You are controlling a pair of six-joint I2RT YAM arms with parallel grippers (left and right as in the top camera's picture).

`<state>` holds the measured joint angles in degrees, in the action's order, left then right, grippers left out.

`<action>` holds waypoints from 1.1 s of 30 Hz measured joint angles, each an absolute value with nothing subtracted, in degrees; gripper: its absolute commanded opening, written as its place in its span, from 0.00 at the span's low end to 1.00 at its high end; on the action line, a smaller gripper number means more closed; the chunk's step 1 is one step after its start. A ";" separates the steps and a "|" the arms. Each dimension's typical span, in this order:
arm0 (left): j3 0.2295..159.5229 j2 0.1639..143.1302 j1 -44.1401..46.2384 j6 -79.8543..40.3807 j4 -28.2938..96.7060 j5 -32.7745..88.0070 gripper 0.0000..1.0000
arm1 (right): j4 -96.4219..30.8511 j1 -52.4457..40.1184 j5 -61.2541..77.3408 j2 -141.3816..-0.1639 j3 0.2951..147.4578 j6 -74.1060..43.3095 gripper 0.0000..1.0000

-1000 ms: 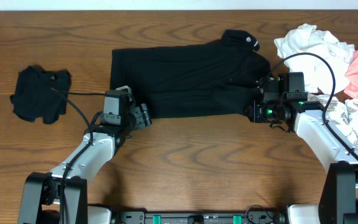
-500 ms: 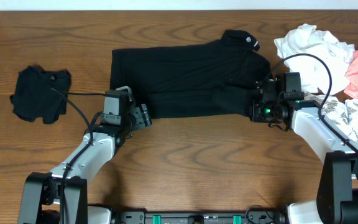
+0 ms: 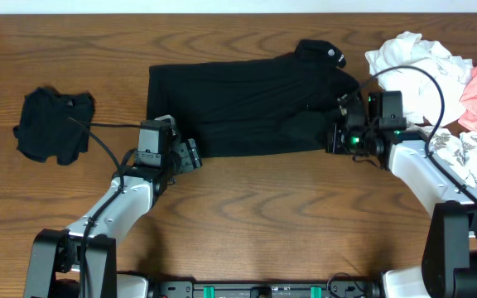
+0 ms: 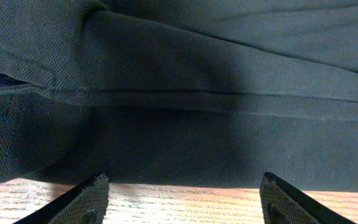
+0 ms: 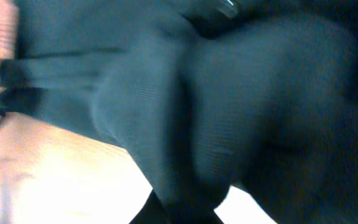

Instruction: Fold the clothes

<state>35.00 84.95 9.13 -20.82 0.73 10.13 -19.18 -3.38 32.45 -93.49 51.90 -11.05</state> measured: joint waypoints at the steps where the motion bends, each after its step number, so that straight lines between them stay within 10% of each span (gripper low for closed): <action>1: 35.00 84.95 9.13 -20.75 0.73 10.15 0.78 | -19.18 -3.38 33.76 -93.51 52.84 -11.05 0.01; 33: 35.00 84.95 9.13 -20.73 1.48 10.15 0.78 | -8.40 -3.40 20.78 -100.97 57.43 -18.50 0.17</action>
<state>35.00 84.95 9.13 -20.73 1.48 10.15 -8.40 -3.40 20.78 -100.97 57.43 -18.50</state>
